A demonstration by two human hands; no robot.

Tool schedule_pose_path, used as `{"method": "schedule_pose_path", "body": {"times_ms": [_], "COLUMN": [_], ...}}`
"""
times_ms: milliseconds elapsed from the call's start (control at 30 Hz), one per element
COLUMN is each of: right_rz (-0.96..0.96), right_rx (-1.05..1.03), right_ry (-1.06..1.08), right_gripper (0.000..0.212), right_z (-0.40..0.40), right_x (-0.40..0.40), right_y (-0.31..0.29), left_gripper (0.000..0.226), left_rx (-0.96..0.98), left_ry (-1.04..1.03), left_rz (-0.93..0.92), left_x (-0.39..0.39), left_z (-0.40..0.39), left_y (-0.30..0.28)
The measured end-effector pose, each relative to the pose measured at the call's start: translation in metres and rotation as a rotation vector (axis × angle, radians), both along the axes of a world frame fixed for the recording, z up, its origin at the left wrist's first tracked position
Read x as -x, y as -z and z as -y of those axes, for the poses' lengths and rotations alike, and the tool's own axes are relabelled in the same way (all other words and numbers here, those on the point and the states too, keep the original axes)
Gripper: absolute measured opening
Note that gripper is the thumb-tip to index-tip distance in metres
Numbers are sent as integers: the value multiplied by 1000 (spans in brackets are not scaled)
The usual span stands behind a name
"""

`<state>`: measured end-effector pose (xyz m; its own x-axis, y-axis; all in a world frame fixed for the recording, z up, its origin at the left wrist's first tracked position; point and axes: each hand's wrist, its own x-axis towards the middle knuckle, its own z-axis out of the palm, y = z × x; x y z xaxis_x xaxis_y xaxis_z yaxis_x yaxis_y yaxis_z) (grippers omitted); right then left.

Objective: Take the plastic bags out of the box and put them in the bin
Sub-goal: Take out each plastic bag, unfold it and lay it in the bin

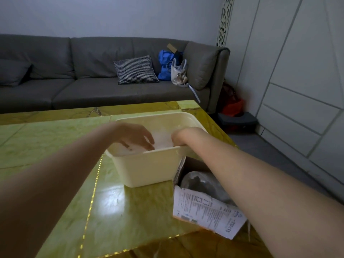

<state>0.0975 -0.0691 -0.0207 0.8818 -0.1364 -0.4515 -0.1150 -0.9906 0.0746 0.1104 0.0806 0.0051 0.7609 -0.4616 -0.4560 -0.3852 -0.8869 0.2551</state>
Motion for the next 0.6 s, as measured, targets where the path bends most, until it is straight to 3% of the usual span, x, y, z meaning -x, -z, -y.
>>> {"method": "schedule_pose_path", "body": {"times_ms": [100,167,200,267,333,467,600], "right_rz": [31,71,85,53,22,25,166], "right_rx": [-56,-87,-81,-63,-51,-61,-280], "right_ry": [-1,7,0,-1,3,-24,-28], "right_gripper": [34,36,40,48,47,43,56], "right_z": [3,4,4,3,4,7,11], "right_x": [-2,0,2,3,1,3,26], "right_y": [5,3,0,-4,-6,-6,-23], "left_gripper": [28,40,57,82,79,51,72], "left_rx": [396,497,400,-31,-322,-299,-83], "left_ry": [-14,31,60,123,126,19,-5], "left_rz": [120,190,199,225,272,200,108], "left_x": [7,11,10,5,-3,-6,7], "left_z": [3,12,17,23,21,12,5], "left_y": [-23,-29,-25,-9,12,23,-5]}}
